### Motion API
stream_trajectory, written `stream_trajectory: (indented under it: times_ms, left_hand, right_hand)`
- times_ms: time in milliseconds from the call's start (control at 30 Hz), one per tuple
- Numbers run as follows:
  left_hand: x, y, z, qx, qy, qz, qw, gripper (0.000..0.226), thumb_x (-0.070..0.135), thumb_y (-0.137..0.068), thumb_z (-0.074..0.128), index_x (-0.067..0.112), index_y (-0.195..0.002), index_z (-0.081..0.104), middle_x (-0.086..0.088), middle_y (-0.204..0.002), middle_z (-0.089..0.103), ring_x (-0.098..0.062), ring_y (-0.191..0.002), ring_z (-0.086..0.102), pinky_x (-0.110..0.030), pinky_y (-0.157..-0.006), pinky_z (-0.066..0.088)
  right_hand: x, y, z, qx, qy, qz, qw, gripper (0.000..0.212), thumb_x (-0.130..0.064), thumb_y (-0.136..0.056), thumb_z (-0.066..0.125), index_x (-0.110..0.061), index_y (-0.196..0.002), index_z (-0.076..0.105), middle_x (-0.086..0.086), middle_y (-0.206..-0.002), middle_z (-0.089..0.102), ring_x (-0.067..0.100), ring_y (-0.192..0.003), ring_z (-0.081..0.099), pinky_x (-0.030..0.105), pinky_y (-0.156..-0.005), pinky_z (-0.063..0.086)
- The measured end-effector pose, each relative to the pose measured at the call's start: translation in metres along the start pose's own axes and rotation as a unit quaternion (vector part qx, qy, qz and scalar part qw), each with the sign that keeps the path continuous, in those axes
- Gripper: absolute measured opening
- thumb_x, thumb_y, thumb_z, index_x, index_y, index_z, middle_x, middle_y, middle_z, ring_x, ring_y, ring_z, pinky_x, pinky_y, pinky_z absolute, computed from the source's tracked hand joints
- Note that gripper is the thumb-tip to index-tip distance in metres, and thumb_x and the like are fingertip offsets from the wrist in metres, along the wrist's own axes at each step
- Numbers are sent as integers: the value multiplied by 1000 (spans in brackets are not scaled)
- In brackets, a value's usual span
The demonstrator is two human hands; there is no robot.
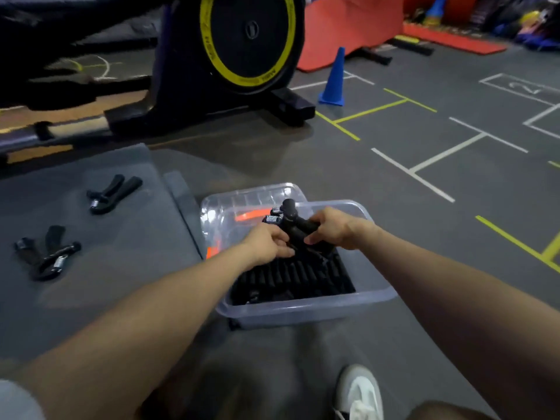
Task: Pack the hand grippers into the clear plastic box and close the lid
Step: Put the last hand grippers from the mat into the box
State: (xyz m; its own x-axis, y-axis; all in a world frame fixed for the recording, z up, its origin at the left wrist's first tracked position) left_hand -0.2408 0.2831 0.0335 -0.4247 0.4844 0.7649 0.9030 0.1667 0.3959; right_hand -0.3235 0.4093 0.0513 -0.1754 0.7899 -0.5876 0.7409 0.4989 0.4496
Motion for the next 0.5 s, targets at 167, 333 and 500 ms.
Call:
stream_trajectory:
  times_ms: [167,333,500]
  left_hand:
    - [-29,-6,54,-121,-169,15,978,42,20,-76,74,11,-116,65,-5,-101,67,-9,-89,58,-14,-76,41]
    - [-60,-4,60,-194,-234,19,952,33,25,-85,65,16,-116,67,-3,-115,70,1,-94,54,-2,-70,38]
    - [-60,-14,62,-229,-269,48,934,33,24,-84,67,16,-116,67,-1,-115,70,0,-93,53,-2,-71,34]
  right_hand:
    - [62,-21,15,-57,69,12,996,30,-3,-80,67,0,-109,68,9,-87,59,19,-79,55,28,-73,46]
    - [85,-43,42,-97,107,5,990,44,-3,-77,71,-6,-120,64,3,-92,59,16,-87,53,22,-71,46]
    - [92,-59,51,-143,214,0,966,53,-7,-78,71,-10,-129,59,10,-117,66,11,-92,50,24,-90,46]
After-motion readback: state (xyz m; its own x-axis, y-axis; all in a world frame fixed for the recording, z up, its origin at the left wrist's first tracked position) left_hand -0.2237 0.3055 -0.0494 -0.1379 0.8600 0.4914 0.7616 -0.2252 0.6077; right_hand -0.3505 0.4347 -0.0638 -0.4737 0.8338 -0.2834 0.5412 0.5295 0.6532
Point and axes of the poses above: each hand's wrist, its own y-axis away from the middle knuckle, its own z-axis out of the palm, x = y × z, the point moved 4 cm from there along -y, towards the middle knuckle
